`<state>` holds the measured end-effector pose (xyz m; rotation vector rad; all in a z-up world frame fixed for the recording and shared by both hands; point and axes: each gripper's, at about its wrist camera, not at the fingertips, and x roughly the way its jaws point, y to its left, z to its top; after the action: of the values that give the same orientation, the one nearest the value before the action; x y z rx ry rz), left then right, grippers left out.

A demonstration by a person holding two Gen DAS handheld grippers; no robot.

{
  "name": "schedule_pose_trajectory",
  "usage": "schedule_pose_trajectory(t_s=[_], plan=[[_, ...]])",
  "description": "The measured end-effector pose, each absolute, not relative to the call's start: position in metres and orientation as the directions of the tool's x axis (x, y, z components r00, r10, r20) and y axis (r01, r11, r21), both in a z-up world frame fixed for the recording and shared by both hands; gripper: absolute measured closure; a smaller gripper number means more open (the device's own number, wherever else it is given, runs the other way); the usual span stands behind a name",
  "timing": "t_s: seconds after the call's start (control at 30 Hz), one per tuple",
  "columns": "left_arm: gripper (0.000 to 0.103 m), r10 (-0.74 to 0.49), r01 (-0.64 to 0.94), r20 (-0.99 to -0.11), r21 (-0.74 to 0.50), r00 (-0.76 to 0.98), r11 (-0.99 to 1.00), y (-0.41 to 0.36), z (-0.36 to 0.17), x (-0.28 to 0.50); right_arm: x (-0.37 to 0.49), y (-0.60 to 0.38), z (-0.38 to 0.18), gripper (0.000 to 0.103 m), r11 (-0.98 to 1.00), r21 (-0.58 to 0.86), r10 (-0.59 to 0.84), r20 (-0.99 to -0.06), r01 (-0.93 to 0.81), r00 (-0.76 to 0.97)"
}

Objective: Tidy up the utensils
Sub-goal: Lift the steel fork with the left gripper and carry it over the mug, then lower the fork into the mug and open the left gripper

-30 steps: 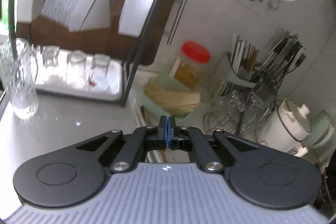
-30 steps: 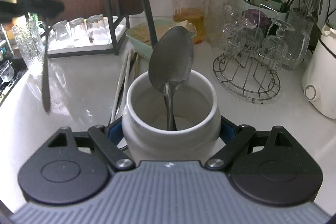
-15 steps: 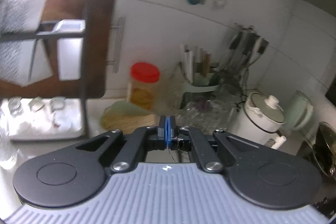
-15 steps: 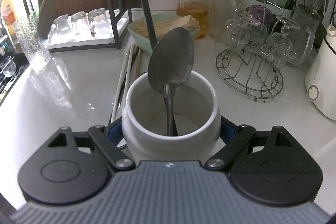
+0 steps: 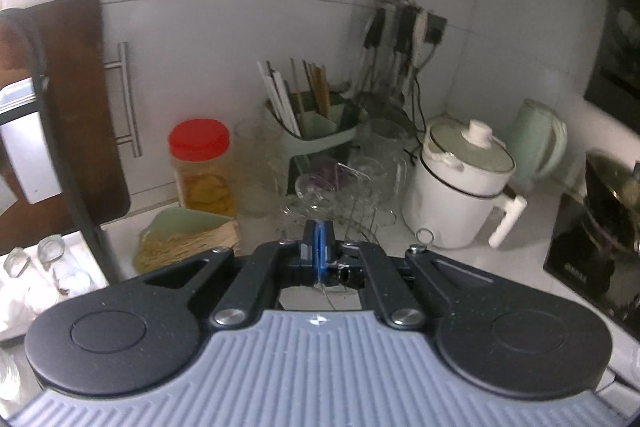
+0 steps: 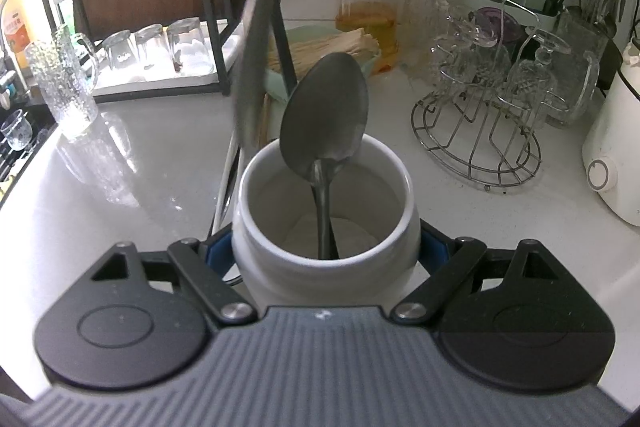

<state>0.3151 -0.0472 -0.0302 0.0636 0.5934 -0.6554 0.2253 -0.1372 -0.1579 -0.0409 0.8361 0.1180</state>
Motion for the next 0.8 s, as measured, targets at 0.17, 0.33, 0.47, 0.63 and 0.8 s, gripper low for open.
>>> schedule_pose_trajectory(t_s=[0.17,0.33,0.47,0.63,0.8], plan=[[0.102,-0.563,0.623,-0.543,-0.092,0.623,0.777,-0.054,-0.040,0.321,0.224,-0.136,-0.158,0.012,0.994,0.009,0.082,-0.737,-0.111,0.671],[0.102,-0.566,0.644,-0.548,-0.065,0.615,0.763,-0.060,-0.049,0.325,0.224,-0.136,-0.158,0.012,0.994,0.008,0.080,-0.736,-0.109,0.673],[0.102,-0.573,0.666,-0.552,-0.043,0.605,0.745,-0.066,-0.057,0.323,0.224,-0.137,-0.158,0.012,0.994,0.008,0.082,-0.736,-0.112,0.672],[0.102,-0.585,0.707,-0.569,-0.008,0.578,0.707,-0.076,-0.068,0.322,0.226,-0.137,-0.158,0.012,0.994,0.011,0.084,-0.736,-0.112,0.672],[0.102,-0.586,0.731,-0.597,0.002,0.549,0.683,-0.081,-0.075,0.323,0.224,-0.137,-0.158,0.012,0.994,0.012,0.085,-0.732,-0.112,0.676]])
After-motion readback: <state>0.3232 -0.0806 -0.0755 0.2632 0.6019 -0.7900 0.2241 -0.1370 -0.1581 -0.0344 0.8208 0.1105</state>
